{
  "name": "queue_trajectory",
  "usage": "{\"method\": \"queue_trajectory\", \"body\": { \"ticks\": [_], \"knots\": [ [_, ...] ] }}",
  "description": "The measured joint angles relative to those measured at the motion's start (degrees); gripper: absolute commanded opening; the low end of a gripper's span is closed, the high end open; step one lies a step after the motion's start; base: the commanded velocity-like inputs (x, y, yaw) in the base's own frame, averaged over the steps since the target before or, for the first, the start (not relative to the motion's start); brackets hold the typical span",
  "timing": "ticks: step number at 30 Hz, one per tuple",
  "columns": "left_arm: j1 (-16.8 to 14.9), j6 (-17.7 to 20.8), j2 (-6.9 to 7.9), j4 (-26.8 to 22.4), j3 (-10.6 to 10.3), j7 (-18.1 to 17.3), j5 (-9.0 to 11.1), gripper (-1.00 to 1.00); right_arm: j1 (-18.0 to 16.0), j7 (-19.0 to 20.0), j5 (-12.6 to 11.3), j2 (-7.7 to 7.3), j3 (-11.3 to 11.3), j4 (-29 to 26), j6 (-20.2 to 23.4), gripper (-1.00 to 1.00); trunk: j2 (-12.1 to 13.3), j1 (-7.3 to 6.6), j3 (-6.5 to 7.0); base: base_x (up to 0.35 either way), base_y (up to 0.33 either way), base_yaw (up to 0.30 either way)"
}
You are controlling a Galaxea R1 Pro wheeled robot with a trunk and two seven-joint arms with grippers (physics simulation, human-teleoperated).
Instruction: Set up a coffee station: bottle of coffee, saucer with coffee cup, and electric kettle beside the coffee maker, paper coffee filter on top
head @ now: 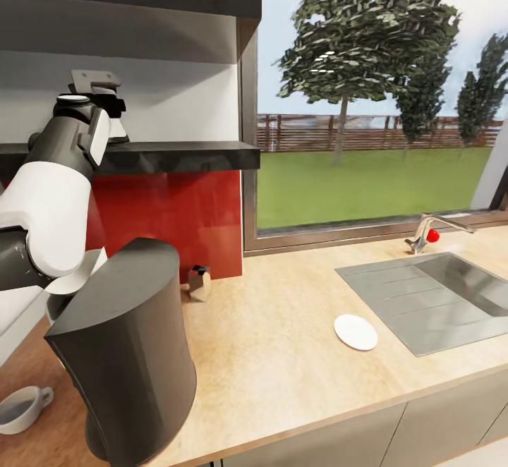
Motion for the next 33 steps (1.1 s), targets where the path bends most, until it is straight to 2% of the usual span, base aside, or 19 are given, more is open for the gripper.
{"method": "queue_trajectory", "body": {
  "ticks": [4,5,11,29,33],
  "knots": [
    [0.02,0.03,0.00,0.00,0.03,-0.85,0.06,1.00,0.00,0.00,0.00,0.00,0.00,0.00,0.00,1.00,0.00,0.00,0.00,0.000,0.000,0.000],
    [0.02,0.09,0.00,0.00,0.02,-1.35,0.03,-1.00,0.00,0.00,0.00,0.00,0.00,0.00,0.00,1.00,0.00,0.00,0.00,0.000,0.000,0.000],
    [0.02,0.17,0.00,-0.01,0.07,-2.39,-0.08,-1.00,0.00,0.00,0.00,0.00,0.00,-0.02,0.00,1.00,0.00,0.00,0.00,0.000,0.000,0.000],
    [0.00,0.29,-0.07,-1.10,0.00,-2.43,-0.14,-1.00,0.00,0.00,0.00,0.00,0.00,-0.02,0.00,1.00,0.00,0.00,0.01,0.000,0.000,0.000],
    [0.00,3.23,-0.09,-3.77,-0.12,-2.51,-0.12,-1.00,0.00,0.00,0.00,0.00,0.00,-0.01,0.00,1.00,0.00,0.00,0.00,0.000,0.000,0.000]
  ]
}}
